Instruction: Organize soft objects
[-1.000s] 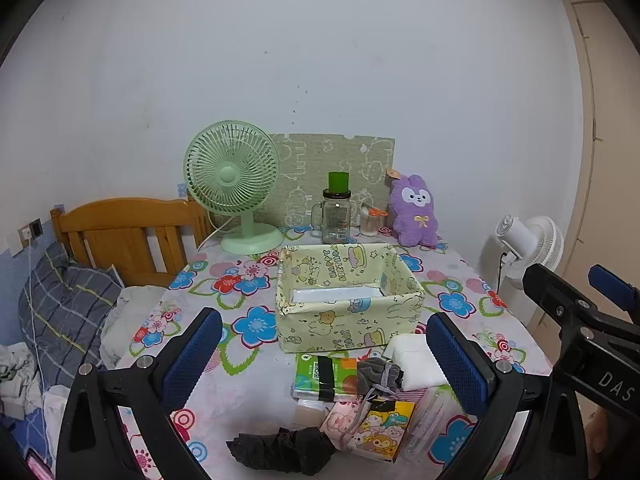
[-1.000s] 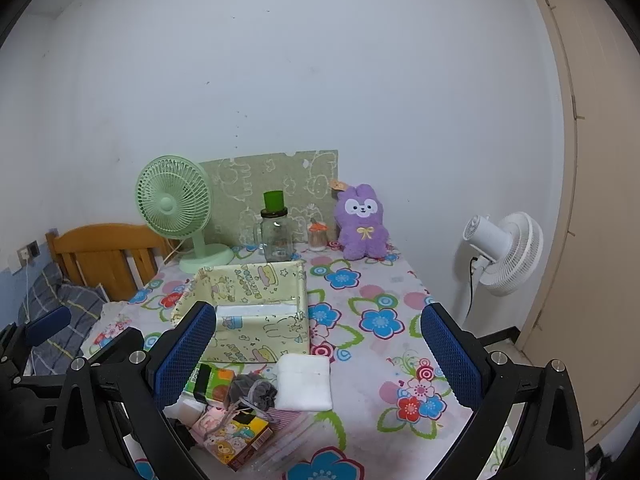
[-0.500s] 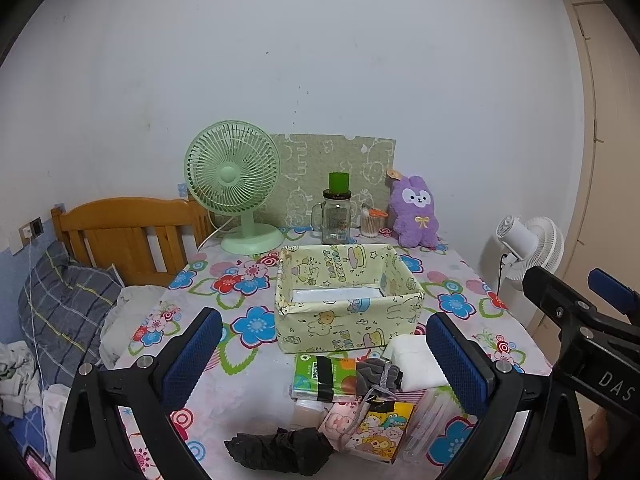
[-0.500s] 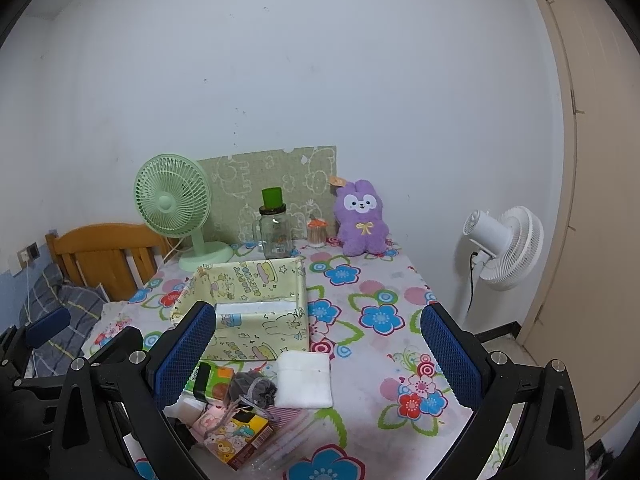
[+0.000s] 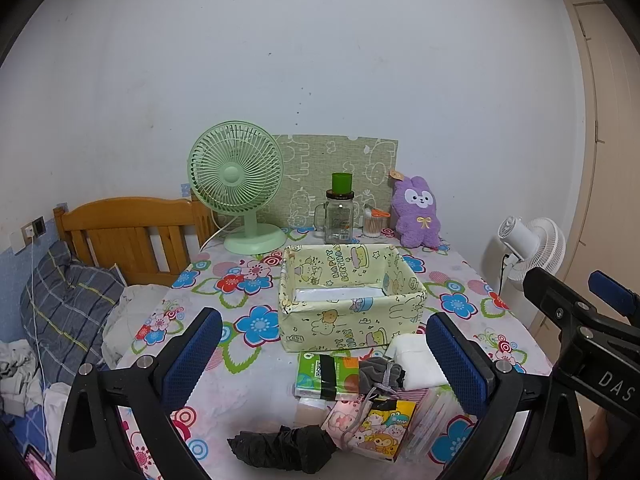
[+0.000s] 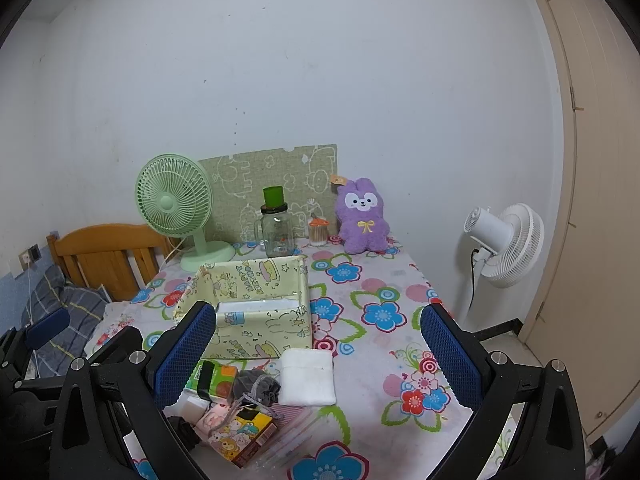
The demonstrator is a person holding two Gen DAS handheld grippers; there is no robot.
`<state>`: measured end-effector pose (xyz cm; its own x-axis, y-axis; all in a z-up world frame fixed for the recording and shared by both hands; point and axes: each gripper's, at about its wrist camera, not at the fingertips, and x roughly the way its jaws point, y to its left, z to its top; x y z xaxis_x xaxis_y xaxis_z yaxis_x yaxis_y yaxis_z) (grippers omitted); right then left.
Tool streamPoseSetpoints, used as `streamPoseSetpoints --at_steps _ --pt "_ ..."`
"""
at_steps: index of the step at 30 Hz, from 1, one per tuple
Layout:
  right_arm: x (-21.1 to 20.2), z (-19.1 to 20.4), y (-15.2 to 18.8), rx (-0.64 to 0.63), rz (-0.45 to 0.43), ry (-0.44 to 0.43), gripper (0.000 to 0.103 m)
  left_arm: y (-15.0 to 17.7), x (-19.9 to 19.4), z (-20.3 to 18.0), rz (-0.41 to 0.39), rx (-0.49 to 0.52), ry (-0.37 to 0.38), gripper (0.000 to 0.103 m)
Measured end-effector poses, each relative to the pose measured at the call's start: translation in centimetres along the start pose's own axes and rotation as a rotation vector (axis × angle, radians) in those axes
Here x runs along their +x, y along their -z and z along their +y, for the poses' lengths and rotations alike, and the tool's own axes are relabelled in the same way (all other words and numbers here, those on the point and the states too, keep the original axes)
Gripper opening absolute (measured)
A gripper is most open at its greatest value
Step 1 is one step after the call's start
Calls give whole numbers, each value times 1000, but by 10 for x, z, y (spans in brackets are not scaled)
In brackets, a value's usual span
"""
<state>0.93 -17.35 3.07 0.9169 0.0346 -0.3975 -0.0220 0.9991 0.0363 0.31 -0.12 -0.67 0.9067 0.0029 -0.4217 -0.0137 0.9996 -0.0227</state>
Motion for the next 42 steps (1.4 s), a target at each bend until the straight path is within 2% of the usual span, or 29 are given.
streamPoseSetpoints --at_steps 42 --pt "-3 -5 -2 23 -12 17 103 -2 0 -4 6 10 -17 103"
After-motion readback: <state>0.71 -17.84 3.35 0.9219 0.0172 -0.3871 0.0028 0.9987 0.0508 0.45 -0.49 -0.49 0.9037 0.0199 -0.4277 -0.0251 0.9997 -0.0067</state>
